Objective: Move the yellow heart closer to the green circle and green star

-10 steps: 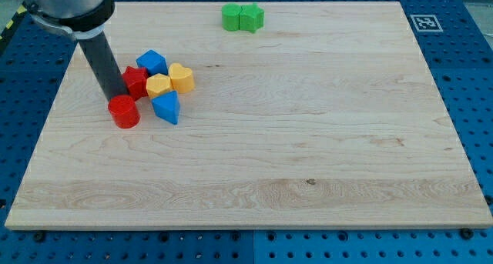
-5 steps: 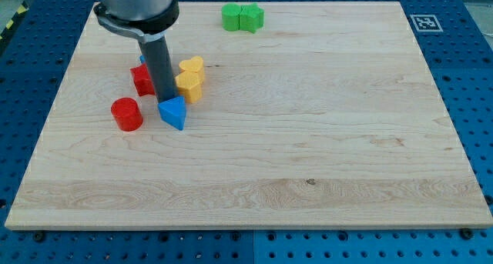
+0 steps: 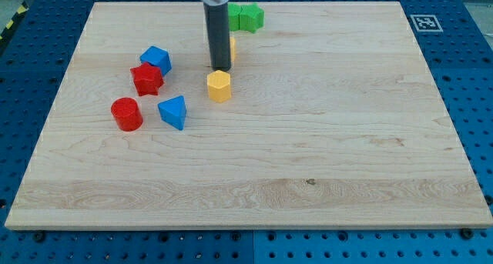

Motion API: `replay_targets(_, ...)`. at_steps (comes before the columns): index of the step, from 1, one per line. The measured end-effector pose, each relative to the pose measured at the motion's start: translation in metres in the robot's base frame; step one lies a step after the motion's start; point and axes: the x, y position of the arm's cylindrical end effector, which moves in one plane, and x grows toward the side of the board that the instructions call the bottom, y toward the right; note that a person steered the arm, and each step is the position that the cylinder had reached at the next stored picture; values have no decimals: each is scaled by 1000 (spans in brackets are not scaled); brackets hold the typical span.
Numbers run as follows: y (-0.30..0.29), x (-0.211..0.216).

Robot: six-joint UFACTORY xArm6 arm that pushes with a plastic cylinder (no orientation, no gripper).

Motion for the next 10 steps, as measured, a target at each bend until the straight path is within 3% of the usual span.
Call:
replay_targets(2,37,-38)
replay_targets(3,39,-32)
replay_targets(4,45,-1)
replay_targets(6,-1,-38)
replay_targets(10,19,-72)
